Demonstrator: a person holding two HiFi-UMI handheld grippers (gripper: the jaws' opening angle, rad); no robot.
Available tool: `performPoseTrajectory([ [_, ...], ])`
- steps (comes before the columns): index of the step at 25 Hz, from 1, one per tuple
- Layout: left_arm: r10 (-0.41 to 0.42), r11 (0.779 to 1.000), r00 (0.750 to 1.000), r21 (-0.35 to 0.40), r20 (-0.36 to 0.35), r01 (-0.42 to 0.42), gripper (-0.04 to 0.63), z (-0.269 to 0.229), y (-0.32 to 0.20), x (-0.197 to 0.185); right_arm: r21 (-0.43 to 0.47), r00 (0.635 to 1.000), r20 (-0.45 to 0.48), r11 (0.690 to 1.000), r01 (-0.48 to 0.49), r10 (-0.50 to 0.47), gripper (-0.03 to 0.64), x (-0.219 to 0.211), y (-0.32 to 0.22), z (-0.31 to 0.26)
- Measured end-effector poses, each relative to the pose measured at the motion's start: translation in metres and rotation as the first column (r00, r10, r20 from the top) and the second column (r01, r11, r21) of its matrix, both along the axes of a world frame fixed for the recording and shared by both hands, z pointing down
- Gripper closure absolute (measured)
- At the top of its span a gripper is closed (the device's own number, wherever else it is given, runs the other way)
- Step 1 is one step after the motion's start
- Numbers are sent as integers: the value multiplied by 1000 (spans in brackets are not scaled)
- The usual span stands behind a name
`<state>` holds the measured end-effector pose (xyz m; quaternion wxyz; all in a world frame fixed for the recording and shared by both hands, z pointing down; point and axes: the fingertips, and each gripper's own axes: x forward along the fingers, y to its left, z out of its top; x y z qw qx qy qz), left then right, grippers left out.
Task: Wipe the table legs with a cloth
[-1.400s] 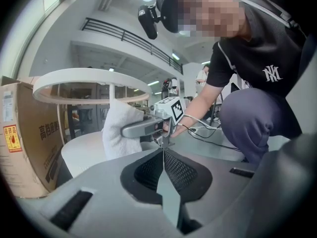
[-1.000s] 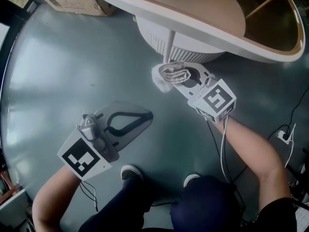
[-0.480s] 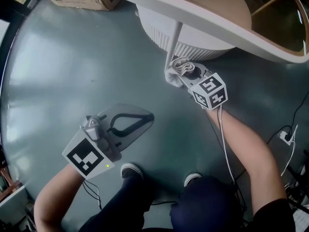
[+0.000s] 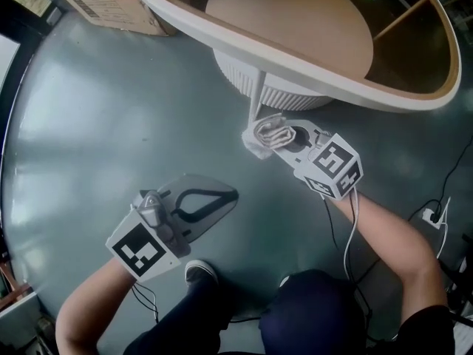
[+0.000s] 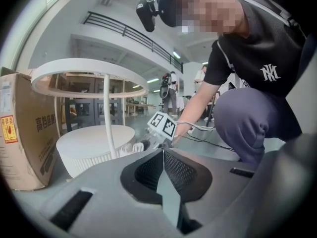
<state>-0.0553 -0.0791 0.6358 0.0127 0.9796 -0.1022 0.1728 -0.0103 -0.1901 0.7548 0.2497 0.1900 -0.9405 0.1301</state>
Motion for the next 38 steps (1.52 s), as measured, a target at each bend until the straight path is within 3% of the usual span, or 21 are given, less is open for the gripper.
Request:
performPoseTrajectory([
  [2, 1, 1000, 1000, -3, -9, -2, 588, -6, -1, -2, 49, 991, 136, 999, 13, -20, 541, -11, 8, -67],
  [5, -2, 1000, 999, 10, -38, 3, 586, -17, -6, -1, 148, 959, 283, 988, -40, -3, 541, -18, 2, -158],
  [9, 9, 999, 998, 32, -64, -7, 587, -28, -6, 3, 218, 945, 326, 970, -105, 29, 541, -22, -13, -210],
  [15, 19, 1000, 998, 13, -53, -18, 588, -13, -4, 1, 223, 951, 309, 971, -80, 8, 541, -36, -17, -181],
  [18, 14, 1000, 999, -4, -51, -15, 586, -3, -5, -2, 295, 940, 339, 953, -76, -30, 545, -38, -15, -175],
  [20, 13, 1000, 999, -16, -42, -13, 588, 4, -4, -2, 340, 953, 298, 939, -57, -50, 545, -37, -13, -165],
  [23, 16, 1000, 999, -17, -34, -16, 587, 8, -3, -1, 281, 959, 283, 958, -63, -20, 543, -34, -11, -138],
  [28, 10, 1000, 999, -23, -37, -11, 587, 10, -5, -3, 303, 958, 286, 951, -59, -32, 545, -32, -11, -119],
  [31, 14, 999, 999, -33, -32, -15, 588, 11, -5, 0, 227, 972, 236, 972, -56, 1, 543, -28, -14, -71],
  [35, 12, 999, 999, -37, -39, -13, 588, 16, -5, 2, 212, 944, 331, 974, -79, 5, 543, -27, -14, -49],
  [38, 18, 999, 999, -50, -36, -20, 587, 19, -2, 3, 143, 970, 241, 987, -72, 35, 543, -24, -14, -5],
])
